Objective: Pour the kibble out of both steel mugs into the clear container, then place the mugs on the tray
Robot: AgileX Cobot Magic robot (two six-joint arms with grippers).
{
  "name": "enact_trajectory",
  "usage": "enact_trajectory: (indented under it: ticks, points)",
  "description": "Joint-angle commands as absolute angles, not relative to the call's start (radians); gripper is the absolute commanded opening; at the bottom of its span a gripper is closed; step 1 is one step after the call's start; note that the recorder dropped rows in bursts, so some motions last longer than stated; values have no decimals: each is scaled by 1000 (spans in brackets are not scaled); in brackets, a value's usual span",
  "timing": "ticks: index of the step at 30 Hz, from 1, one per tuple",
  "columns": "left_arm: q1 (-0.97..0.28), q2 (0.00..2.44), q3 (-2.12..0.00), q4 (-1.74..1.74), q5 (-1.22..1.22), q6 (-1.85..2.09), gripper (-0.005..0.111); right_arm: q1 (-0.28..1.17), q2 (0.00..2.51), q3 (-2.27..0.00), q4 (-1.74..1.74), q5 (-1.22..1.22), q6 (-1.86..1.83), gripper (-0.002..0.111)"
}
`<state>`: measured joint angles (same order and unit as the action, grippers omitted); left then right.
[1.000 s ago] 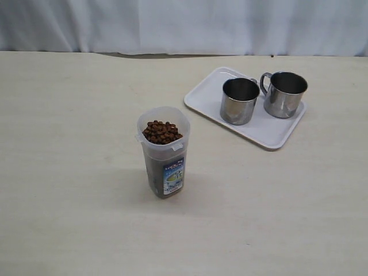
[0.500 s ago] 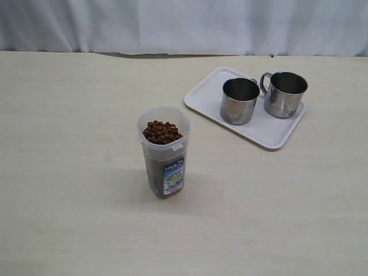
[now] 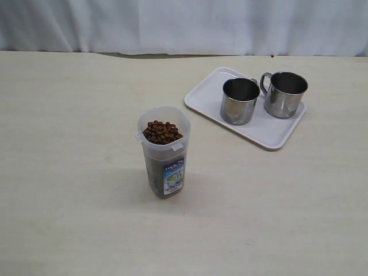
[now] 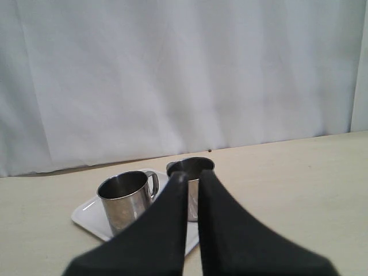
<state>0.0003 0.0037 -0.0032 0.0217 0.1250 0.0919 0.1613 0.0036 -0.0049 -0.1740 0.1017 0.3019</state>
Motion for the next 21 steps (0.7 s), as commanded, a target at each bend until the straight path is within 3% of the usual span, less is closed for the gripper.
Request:
enact_trajectory:
  ticks: [1,21]
  points:
    - [5,0,0,12,121,88,0,155,0,0,-172,103,299,5]
    - [5,0,0,12,119,88,0,117,0,0,-195,103,291,5]
